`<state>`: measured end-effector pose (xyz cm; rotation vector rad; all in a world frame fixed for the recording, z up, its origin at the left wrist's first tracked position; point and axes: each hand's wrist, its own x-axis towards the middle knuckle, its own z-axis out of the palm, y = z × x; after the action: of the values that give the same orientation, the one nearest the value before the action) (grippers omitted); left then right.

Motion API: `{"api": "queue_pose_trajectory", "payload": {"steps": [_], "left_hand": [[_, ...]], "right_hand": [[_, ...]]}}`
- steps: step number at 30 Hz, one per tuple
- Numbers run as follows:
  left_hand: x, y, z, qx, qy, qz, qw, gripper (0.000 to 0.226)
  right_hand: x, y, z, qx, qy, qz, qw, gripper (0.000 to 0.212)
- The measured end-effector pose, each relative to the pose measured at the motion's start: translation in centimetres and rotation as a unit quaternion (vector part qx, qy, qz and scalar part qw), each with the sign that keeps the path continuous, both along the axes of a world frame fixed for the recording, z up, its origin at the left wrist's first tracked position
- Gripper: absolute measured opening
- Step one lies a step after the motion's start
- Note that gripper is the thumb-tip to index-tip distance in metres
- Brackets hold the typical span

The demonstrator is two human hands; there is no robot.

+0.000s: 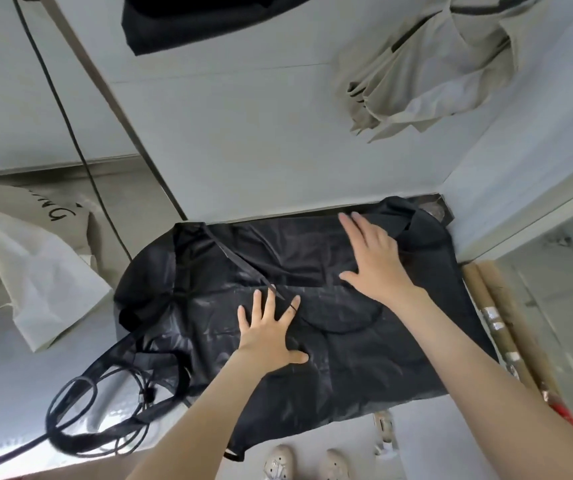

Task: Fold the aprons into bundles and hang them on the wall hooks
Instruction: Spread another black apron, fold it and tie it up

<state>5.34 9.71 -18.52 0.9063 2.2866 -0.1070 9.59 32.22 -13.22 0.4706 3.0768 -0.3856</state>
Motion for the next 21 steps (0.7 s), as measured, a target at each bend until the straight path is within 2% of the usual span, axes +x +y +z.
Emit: {"api": "queue_pose_trajectory", "payload": {"steps": [3, 7, 10, 12, 14, 16, 18, 21], "left_hand": [[-0.2, -0.1, -0.3, 0.020, 0.004, -0.001, 1.000, 0.107], [-0.4, -1.2, -0.4, 0.085, -0.020, 0.026, 0.996, 0.109], [-1.2, -2.1, -0.1, 0.134, -0.036, 0.096, 0.986, 0.115], [-1.3, -2.3, 0.1, 0.125, -0.011, 0.135, 0.983, 0.122], [-1.1, -2.2, 0.2, 0.095, 0.010, 0.153, 0.984, 0.124], [-1.2, -1.9, 0.1, 0.060, 0.016, 0.142, 0.988, 0.118], [-1.3, -1.6, 0.1, 0.044, 0.018, 0.134, 0.990, 0.108], [-0.9, -1.2, -0.1, 0.087, 0.009, 0.179, 0.980, 0.090]], "right_hand": [[-1.9, -0.5, -1.3, 0.028, -0.086, 0.052, 0.995, 0.104], [-2.4, -1.0, -3.7, 0.024, -0.168, 0.027, 0.985, 0.076], [-1.9, -0.9, -4.4, 0.008, -0.154, 0.007, 0.988, 0.057], [-1.1, -0.8, -4.5, 0.024, -0.143, -0.008, 0.989, 0.062], [-0.2, -0.6, -4.5, 0.068, -0.109, -0.075, 0.989, 0.062], [0.8, -0.3, -4.4, 0.096, -0.094, -0.172, 0.976, 0.052], [1.5, 0.2, -4.2, 0.062, -0.118, -0.246, 0.960, 0.043], [2.1, 0.7, -4.1, -0.102, -0.071, -0.329, 0.936, 0.045]]}}
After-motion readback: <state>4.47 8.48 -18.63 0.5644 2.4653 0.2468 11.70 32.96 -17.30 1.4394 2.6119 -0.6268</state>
